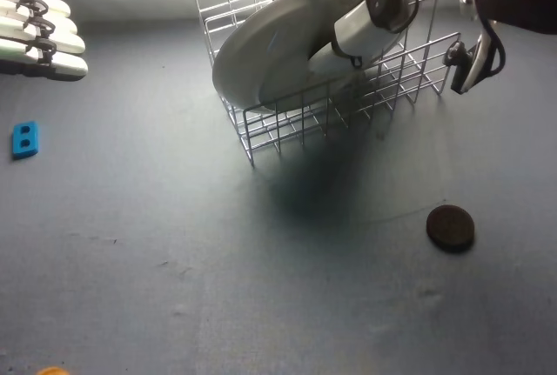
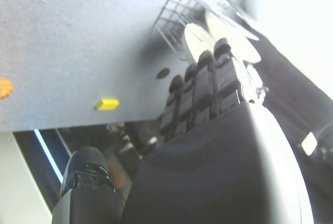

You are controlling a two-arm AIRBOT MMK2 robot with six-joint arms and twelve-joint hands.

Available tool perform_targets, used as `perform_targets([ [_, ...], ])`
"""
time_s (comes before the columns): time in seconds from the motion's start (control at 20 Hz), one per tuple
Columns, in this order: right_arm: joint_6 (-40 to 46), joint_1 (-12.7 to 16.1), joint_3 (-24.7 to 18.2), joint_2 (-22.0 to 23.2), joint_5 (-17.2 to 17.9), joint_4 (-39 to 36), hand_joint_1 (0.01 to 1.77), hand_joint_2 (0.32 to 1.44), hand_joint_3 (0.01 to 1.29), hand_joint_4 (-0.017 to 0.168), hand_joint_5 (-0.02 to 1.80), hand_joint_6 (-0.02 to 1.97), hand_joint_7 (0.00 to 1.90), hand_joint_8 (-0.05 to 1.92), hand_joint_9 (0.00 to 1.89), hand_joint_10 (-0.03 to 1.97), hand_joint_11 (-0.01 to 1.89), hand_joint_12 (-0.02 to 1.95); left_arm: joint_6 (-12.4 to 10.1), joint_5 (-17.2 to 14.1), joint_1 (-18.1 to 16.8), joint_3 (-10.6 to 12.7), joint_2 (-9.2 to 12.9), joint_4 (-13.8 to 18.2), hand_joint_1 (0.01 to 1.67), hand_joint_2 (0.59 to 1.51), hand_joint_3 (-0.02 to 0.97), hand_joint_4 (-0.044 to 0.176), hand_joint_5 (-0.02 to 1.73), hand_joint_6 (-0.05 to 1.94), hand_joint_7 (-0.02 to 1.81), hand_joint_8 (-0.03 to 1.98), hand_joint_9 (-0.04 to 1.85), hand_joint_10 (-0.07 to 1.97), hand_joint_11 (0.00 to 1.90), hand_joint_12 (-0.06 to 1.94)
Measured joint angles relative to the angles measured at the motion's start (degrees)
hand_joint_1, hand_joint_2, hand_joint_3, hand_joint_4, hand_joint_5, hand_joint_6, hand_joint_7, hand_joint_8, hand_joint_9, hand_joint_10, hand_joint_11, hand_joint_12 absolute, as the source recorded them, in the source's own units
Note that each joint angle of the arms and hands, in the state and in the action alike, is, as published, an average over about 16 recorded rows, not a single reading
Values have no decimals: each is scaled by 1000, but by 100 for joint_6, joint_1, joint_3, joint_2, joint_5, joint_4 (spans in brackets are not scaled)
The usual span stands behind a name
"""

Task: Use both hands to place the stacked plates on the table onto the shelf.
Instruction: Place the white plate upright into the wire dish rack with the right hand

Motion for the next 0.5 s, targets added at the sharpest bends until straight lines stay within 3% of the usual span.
perform_targets([
  [0.5, -79, -111, 320, -198, 65, 195, 1224, 956, 13, 20, 1054, 830, 1176, 640, 1318, -6, 885, 1120, 6, 1, 52, -6, -4, -2, 13, 1081, 11, -3, 20, 16, 22, -8, 21, 12, 17, -2],
])
